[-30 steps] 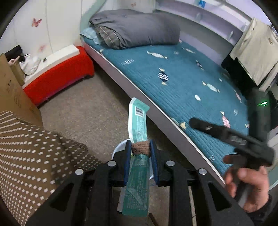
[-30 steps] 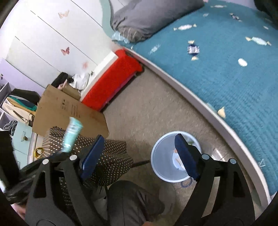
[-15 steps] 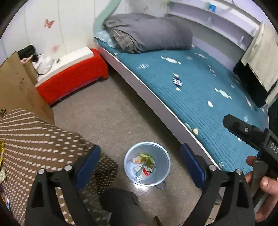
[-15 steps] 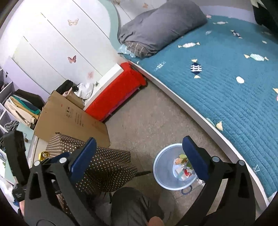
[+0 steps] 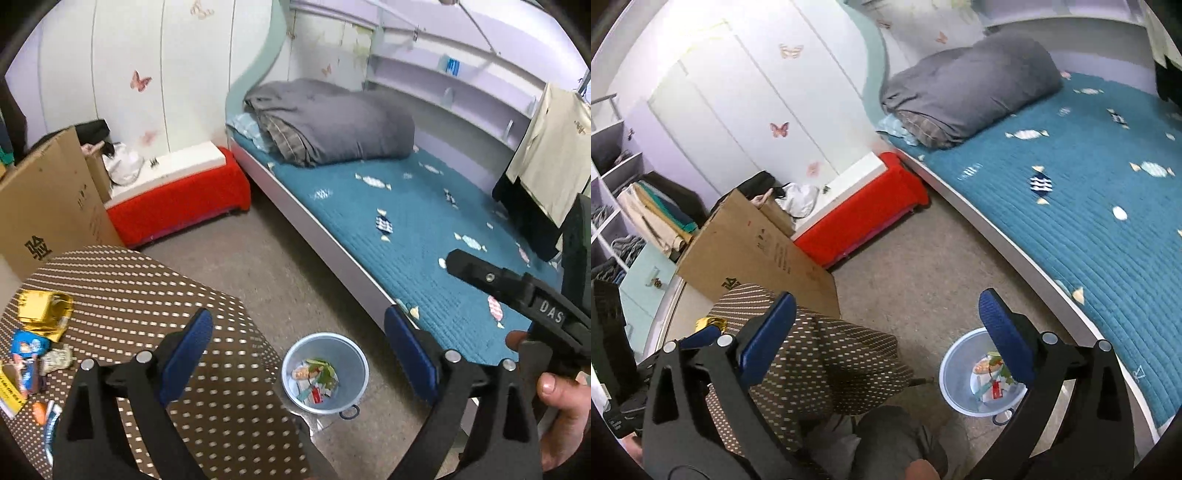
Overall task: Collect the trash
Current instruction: 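Move both tools back over the table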
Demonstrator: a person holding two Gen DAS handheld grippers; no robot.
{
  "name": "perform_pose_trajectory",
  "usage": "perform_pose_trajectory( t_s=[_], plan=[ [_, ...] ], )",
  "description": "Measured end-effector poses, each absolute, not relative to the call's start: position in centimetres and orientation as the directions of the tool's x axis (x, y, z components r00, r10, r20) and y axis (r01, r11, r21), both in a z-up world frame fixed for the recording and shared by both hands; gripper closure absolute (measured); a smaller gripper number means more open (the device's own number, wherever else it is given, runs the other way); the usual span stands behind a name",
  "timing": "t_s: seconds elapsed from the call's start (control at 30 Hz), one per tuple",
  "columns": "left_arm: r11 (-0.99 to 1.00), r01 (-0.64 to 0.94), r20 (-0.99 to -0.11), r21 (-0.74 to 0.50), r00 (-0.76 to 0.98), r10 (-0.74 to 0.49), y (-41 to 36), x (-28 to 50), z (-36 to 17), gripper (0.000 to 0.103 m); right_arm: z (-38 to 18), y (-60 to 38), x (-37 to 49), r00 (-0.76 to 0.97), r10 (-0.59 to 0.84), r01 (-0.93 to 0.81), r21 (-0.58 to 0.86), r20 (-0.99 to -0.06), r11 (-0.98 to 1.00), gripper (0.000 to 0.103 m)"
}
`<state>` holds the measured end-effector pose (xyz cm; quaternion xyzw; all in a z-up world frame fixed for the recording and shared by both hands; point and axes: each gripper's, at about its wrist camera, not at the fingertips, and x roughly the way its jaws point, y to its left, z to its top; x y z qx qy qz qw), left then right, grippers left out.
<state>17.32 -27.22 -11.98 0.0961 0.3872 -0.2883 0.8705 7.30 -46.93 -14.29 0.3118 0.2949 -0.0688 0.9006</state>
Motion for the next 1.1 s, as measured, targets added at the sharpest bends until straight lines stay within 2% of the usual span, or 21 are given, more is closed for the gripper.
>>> perform_pose_trajectory(
  t_s=[0.47,0.8,1.1],
  plan=[
    [0.859,0.511,-0.655,-0.028,0.64,-0.402,-19.0,15.7,-8.9,0.01,-9.2,-39.0,9.4,0.836,0.115,0.165,0.446,-0.536,0.88,0.006],
    [0.903,0.427,-0.644,-0.045,0.678,-0.353,-11.2,15.5,-9.0,0.01,-6.4,-32.5,10.4,0.834,0.146,0.063,0.354,-0.533,0.933,0.006],
    [0.939,0.338,-0.662,-0.058,0.692,-0.29,-4.6,15.2,-10.5,0.01,-6.1,-26.4,11.9,0.812,0.172,-0.01,0.281,-0.558,0.96,0.006]
  ],
)
